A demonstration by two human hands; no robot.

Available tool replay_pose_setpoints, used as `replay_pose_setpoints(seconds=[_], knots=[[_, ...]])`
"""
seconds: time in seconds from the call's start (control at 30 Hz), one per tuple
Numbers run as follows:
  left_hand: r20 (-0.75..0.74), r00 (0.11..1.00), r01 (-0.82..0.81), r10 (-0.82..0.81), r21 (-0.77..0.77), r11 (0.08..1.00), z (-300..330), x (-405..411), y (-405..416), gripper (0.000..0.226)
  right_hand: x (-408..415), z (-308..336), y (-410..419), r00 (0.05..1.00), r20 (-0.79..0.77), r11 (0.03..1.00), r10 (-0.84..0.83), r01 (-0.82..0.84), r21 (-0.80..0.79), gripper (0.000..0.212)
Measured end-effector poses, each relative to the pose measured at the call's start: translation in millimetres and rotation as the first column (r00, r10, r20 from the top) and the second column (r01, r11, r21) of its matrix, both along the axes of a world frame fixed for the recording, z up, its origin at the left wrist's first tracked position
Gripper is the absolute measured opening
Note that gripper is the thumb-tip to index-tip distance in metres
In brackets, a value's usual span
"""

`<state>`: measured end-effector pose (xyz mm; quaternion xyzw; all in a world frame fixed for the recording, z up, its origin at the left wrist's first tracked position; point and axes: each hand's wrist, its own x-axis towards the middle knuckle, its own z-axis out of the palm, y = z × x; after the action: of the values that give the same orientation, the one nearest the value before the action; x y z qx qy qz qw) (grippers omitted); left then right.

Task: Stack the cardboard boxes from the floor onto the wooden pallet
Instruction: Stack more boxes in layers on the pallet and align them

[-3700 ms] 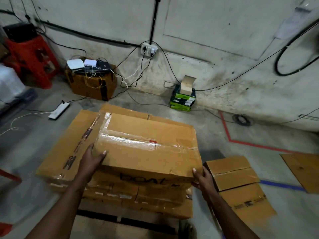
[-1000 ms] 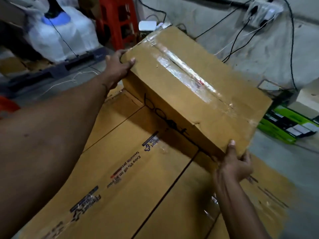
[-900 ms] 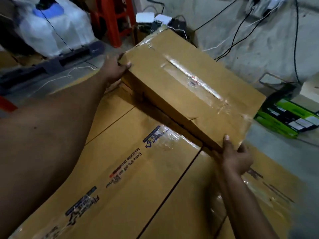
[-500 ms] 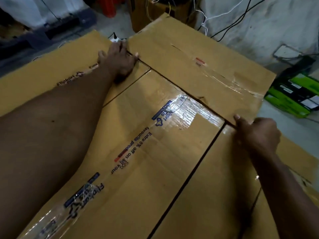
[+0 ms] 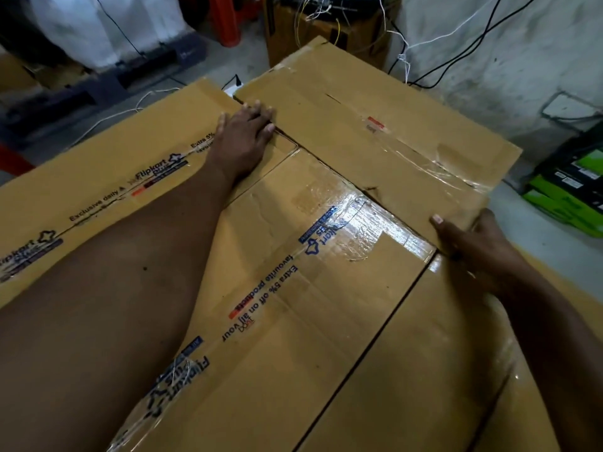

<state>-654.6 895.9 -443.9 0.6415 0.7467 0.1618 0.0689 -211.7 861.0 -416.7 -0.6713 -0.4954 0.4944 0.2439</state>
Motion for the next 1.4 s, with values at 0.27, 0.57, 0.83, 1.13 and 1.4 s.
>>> replay_pose_setpoints(seconds=[0.27, 0.57, 0.83, 1.13, 1.4], knots=[[0.002, 1.000, -0.025, 0.025, 0.003, 1.000, 1, 3, 0, 0.061, -18, -8, 23, 0.999, -0.044, 0.999, 0.007, -0.009, -0.047, 0.070], [-0.006, 1.000, 0.028, -0.028, -0.028, 0.999, 4, 6, -2, 0.054, -46, -10, 43, 0.993, -0.043, 0.992, 0.109, -0.111, -0.055, 0.088], [0.025, 0.998, 0.064, -0.064, -0.004, 0.998, 12, 13, -9, 0.051, -56, -6, 55, 0.996, -0.053, 0.985, 0.076, -0.083, -0.148, 0.087], [0.067, 0.997, -0.023, 0.036, -0.185, 0.983, 34, 47, -11, 0.073, -79, 8, 29, 0.979, 0.190, 0.997, 0.075, -0.066, -0.050, 0.100], [-0.029, 0.996, 0.082, -0.083, -0.024, 0.996, 13, 124, -27, 0.061, -117, -15, -27, 0.661, 0.737, 0.879, 0.141, -0.426, 0.214, 0.070]])
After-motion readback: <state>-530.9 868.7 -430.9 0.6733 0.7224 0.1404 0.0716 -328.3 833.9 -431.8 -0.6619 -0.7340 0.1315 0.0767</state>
